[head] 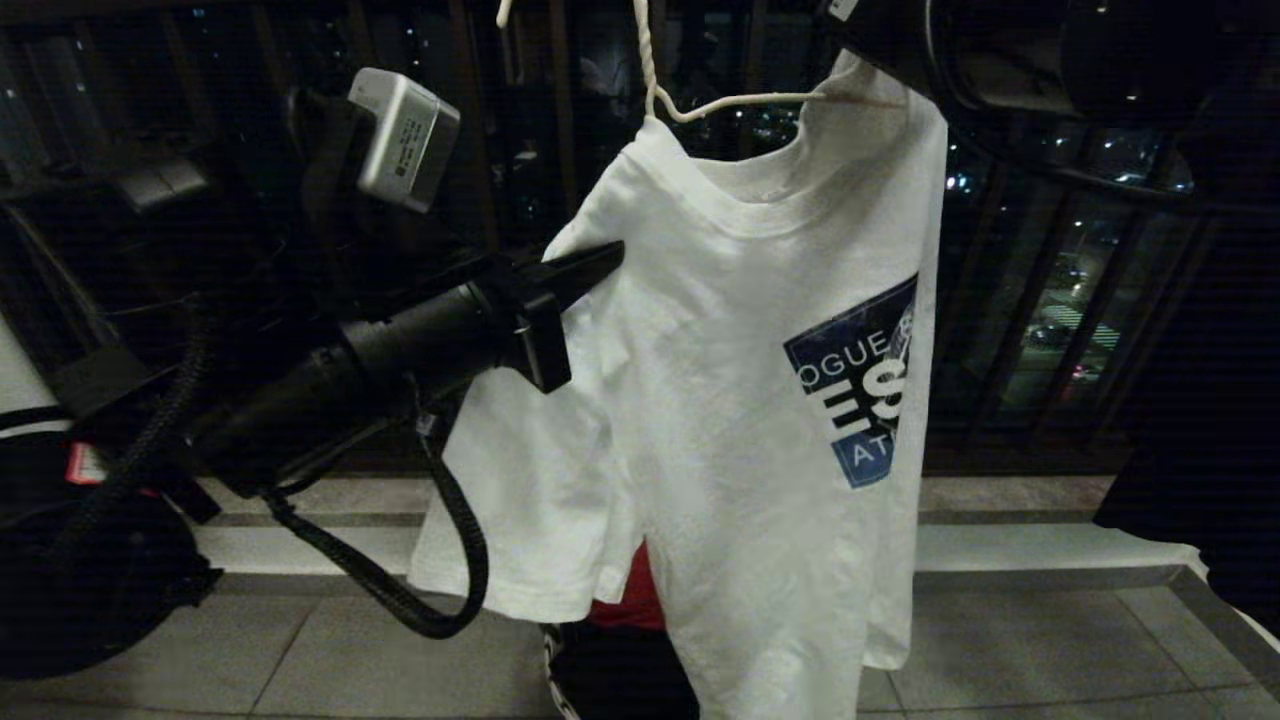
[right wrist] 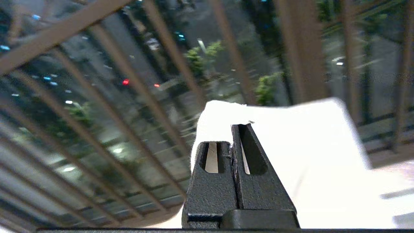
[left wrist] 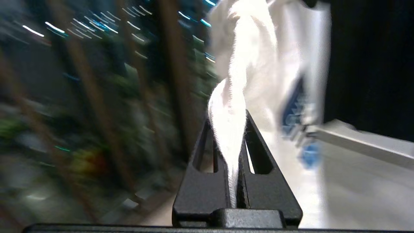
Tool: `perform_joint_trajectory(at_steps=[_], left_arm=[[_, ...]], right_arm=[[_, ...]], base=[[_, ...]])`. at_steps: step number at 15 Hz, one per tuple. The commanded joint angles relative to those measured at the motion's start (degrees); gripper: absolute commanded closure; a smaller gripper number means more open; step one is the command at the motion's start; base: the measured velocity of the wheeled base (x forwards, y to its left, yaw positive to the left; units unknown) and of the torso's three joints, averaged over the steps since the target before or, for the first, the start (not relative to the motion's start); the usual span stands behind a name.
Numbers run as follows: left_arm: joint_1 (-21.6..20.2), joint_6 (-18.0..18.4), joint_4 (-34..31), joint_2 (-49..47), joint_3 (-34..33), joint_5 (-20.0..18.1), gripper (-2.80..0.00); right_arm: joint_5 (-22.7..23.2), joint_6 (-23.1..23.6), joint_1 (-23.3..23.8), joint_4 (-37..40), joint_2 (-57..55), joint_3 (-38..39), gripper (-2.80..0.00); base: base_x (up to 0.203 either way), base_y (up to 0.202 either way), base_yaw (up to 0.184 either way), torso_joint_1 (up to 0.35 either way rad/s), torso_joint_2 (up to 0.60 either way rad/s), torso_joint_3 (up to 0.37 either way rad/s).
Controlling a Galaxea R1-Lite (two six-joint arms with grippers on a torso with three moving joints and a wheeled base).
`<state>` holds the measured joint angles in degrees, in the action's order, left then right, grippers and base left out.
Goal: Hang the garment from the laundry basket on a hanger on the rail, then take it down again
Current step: Hang the clothes on the clothes rack
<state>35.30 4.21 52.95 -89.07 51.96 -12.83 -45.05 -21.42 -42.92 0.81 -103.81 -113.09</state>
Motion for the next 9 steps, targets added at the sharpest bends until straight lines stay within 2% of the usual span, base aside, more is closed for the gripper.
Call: perform_joint_trajectory(at_steps=[1,2,4,7,9], left_arm=[[1.9,3.1,5.1,-5.1,0.0,4.6,0.00],[2.6,4.0,6.5,-5.9,0.1,6.1,0.00],[2.7,4.8,7.0,-7.2,0.2,6.4,0.00],[2.8,5.3,10.2,-9.1,0.5,6.9,0.00],[2.8,5.1,12.2,-11.2,2.6,10.1,0.00]], right_arm=[[-0.6,-0.1,-1.5,-1.5,-0.7,-0.1,0.00],[-0.9,-0.1,-2.4,-2.0,-0.5,0.0,0.00],[-1.1,0.1,-4.9,-2.2,0.2,0.0,0.00],[-1.5,4.7,-6.2,-9.1,1.0,-0.1,0.00],[-2.4,5.2,-7.8,-9.3,1.4,0.2,0.00]], base=[[0.000,0.000,0.000,0.000,0.00,0.000],[0.000,0.000,0.000,0.000,0.00,0.000],[0.000,0.000,0.000,0.000,0.00,0.000],[0.000,0.000,0.000,0.000,0.00,0.000],[0.000,0.000,0.000,0.000,0.00,0.000]])
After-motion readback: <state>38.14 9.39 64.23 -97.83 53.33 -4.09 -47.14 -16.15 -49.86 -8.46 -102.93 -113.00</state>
